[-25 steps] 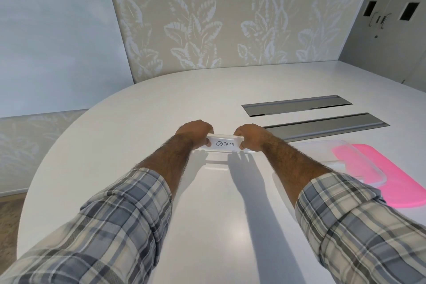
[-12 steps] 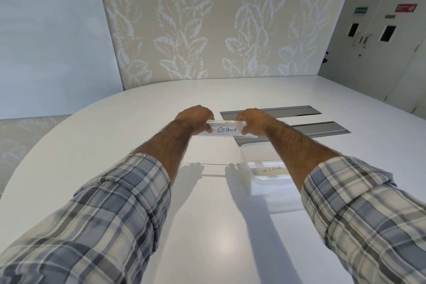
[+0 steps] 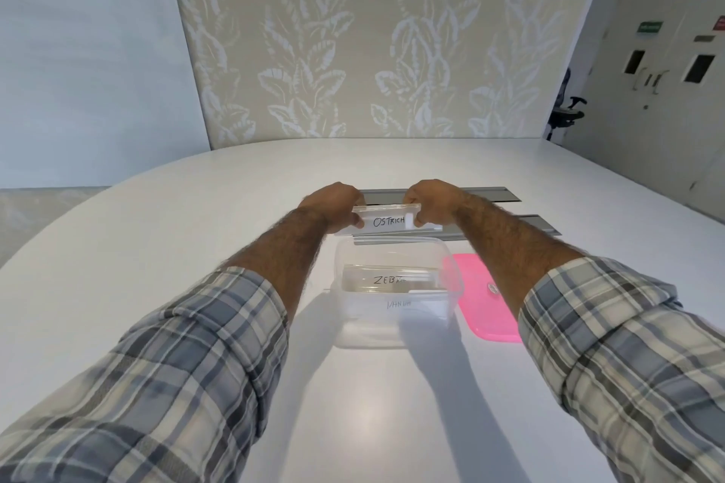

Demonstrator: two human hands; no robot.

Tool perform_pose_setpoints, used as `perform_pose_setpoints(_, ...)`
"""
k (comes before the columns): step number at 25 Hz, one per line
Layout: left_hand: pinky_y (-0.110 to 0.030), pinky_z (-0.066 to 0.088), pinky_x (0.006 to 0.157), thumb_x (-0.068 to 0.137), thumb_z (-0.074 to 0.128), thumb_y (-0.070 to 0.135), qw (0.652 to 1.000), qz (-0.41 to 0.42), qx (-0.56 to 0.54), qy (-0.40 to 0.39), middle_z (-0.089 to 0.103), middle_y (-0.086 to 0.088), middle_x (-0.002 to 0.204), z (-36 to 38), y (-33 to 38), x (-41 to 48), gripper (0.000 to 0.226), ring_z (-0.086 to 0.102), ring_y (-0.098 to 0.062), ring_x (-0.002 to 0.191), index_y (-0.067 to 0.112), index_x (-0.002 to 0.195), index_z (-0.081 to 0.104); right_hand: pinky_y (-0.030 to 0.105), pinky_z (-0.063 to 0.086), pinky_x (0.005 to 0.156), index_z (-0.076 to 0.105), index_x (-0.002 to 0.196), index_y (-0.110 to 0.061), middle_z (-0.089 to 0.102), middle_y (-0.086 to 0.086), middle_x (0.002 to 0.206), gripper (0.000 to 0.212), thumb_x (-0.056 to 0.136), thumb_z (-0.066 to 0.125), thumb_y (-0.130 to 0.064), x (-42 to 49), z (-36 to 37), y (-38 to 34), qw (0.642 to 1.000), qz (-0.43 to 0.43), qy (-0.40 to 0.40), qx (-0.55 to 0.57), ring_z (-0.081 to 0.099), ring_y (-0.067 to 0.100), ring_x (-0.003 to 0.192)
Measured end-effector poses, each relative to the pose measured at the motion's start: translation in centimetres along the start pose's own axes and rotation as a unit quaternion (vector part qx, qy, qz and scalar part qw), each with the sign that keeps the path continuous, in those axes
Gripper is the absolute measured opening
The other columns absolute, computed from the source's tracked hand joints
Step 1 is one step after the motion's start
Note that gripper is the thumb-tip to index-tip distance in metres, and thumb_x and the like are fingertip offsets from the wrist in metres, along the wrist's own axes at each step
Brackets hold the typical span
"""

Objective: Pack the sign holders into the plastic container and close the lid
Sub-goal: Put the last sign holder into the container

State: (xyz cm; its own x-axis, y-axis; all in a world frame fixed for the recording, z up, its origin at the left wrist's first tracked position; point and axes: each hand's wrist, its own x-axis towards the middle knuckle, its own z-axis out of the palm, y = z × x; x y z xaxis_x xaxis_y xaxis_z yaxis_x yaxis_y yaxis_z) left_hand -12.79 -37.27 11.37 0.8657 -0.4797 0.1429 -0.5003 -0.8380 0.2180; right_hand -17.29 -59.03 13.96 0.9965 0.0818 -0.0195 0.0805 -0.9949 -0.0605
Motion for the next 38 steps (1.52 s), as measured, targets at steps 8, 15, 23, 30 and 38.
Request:
perform_pose_setpoints(8, -0.038, 0.049, 0.087, 0.080, 0.075, 0.033, 0.999, -0.014, 0.012, -0.050, 0.064, 0.002, 0.120, 3.5, 2.1, 0.3, 0.042, 0.058, -0.021, 0.110, 0.029, 0.120, 0.065, 0.030, 0.046, 0.084, 0.066, 0.115, -0.011, 0.065, 0.007, 0.115, 0.042, 0.074, 0.078, -0.012, -1.0, 3.1, 2.4, 1.000, -0.008, -0.024, -0.005, 0.059, 0.025, 0.105)
perform_pose_setpoints(15, -0.032, 0.043, 0.079, 0.079, 0.077, 0.031, 0.997, -0.035, 0.021, -0.060, 0.064, 0.002, 0.120, 5.2, 1.5, -0.3, 0.038, 0.059, -0.021, 0.109, 0.028, 0.116, 0.066, 0.030, 0.044, 0.082, 0.064, 0.115, -0.013, 0.064, 0.005, 0.117, 0.043, 0.074, 0.077, -0.015, -0.5, 6.1, 2.3, 1.000, -0.017, -0.022, 0.006, 0.058, 0.024, 0.105)
perform_pose_setpoints(23, -0.031, 0.039, 0.076, 0.080, 0.076, 0.032, 0.995, -0.027, 0.065, -0.075, 0.064, 0.001, 0.122, 6.7, 1.9, -0.3, 0.044, 0.060, -0.024, 0.110, 0.028, 0.122, 0.064, 0.033, 0.046, 0.091, 0.059, 0.125, -0.016, 0.062, 0.003, 0.126, 0.052, 0.077, 0.076, -0.017, -0.4, 8.5, 3.1, 0.999, -0.012, -0.033, 0.010, 0.056, 0.023, 0.113)
perform_pose_setpoints(30, -0.031, 0.038, 0.074, 0.080, 0.077, 0.029, 0.991, -0.026, 0.077, -0.102, 0.065, 0.001, 0.122, 8.0, 1.9, 0.2, 0.043, 0.061, -0.024, 0.109, 0.025, 0.121, 0.064, 0.032, 0.044, 0.087, 0.058, 0.125, -0.017, 0.061, 0.002, 0.127, 0.050, 0.078, 0.075, -0.018, -0.1, 10.2, 3.1, 0.999, -0.014, -0.037, -0.006, 0.056, 0.023, 0.113)
perform_pose_setpoints(38, -0.031, 0.039, 0.074, 0.081, 0.077, 0.027, 0.985, -0.024, 0.110, -0.129, 0.064, 0.000, 0.123, 8.8, 2.0, 0.4, 0.043, 0.061, -0.026, 0.109, 0.023, 0.122, 0.063, 0.031, 0.043, 0.088, 0.057, 0.128, -0.021, 0.061, -0.001, 0.129, 0.054, 0.077, 0.074, -0.020, 0.5, 11.6, 3.1, 0.998, -0.012, -0.046, -0.029, 0.056, 0.022, 0.118)
